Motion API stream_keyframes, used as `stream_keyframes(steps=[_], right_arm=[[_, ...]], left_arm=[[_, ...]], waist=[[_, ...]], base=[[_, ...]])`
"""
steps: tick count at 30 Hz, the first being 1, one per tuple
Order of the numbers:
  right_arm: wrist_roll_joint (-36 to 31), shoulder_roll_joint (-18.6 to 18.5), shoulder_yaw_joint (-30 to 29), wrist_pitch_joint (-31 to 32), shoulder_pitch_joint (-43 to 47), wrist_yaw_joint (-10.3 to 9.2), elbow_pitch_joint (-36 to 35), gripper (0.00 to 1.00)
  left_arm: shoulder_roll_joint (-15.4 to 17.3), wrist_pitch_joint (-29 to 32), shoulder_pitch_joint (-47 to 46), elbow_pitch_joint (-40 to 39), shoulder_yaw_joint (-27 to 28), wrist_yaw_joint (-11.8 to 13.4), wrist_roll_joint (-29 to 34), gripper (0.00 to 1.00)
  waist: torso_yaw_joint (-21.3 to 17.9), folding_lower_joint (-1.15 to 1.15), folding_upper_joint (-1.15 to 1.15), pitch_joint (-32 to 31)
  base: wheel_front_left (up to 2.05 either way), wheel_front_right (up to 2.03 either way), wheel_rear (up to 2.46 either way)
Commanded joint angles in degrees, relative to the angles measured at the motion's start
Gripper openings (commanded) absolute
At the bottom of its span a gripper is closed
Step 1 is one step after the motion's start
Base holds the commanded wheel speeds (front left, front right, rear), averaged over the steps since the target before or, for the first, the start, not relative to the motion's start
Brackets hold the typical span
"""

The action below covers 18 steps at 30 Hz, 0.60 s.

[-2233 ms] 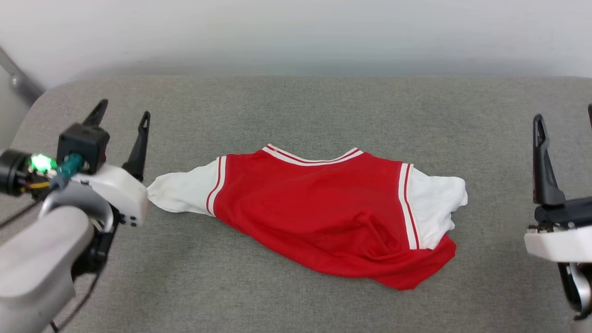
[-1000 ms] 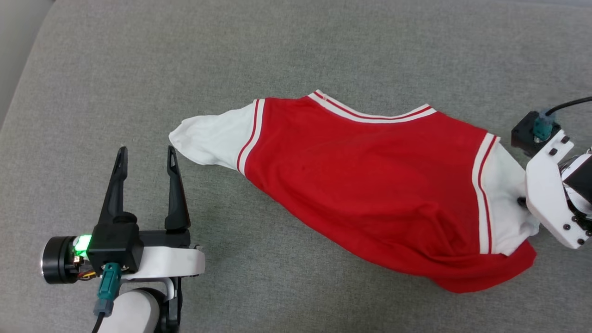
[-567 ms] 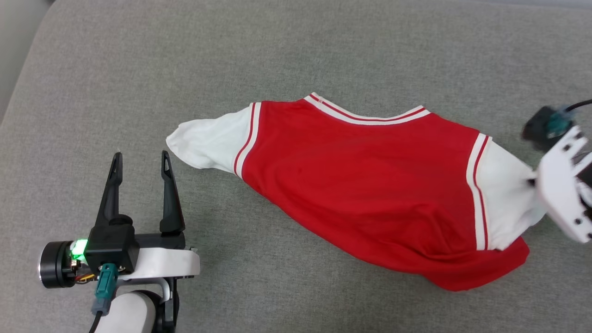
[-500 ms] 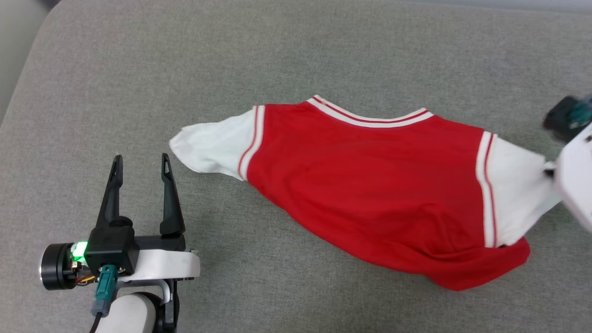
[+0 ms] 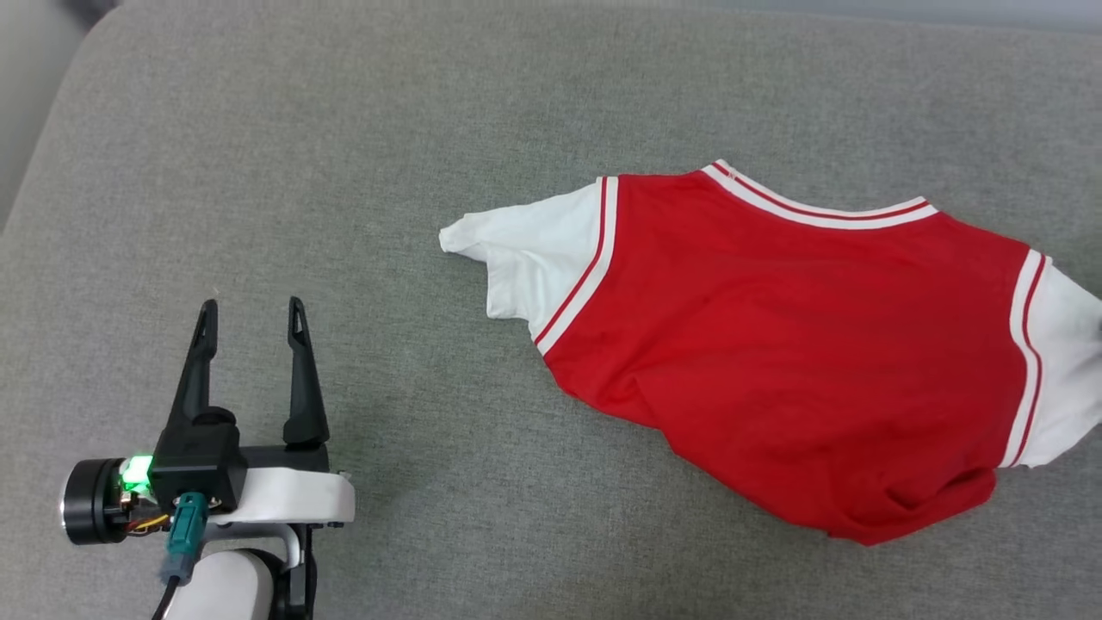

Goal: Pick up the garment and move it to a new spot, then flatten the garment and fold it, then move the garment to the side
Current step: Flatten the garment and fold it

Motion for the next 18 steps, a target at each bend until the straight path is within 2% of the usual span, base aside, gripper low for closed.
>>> stream_keyframes(steps=[1, 7, 8, 13, 18], right_arm=[[-1.7, 1.4, -0.8, -3.7, 0.9, -0.06, 0.8, 1.00], [-6.1, 3.7, -5.5, -17.1, 1.4, -0.06, 0.7, 1.00], [-6.1, 3.7, -5.5, -17.1, 1.4, -0.06, 0.7, 1.00], [-12.5, 8.3, -14.8, -30.2, 2.3, -0.06, 1.7, 1.00], [-20.4, 14.4, -27.1, -40.6, 6.8, -0.05, -0.6, 1.00]], left_arm=[[0.6, -0.1, -0.6, 1.0, 0.9, -0.6, 0.5, 1.00], [3.4, -0.2, -2.7, 4.7, 2.0, -3.4, 0.7, 1.00], [3.4, -0.2, -2.7, 4.7, 2.0, -3.4, 0.7, 1.00], [7.7, 1.0, -8.1, 7.6, 2.6, -6.7, 0.9, 1.00], [12.3, 5.7, -15.8, 9.9, 0.9, -10.9, 2.2, 1.00]], waist=[[-0.7, 0.00, 0.00, -2.0], [-2.9, 0.00, 0.00, -6.7], [-2.9, 0.00, 0.00, -6.7], [-5.0, 0.00, 0.00, -8.8], [-6.5, 0.00, 0.00, -9.4]], base=[[0.00, 0.00, 0.00], [0.00, 0.00, 0.00], [0.00, 0.00, 0.00], [0.00, 0.00, 0.00], [0.00, 0.00, 0.00]])
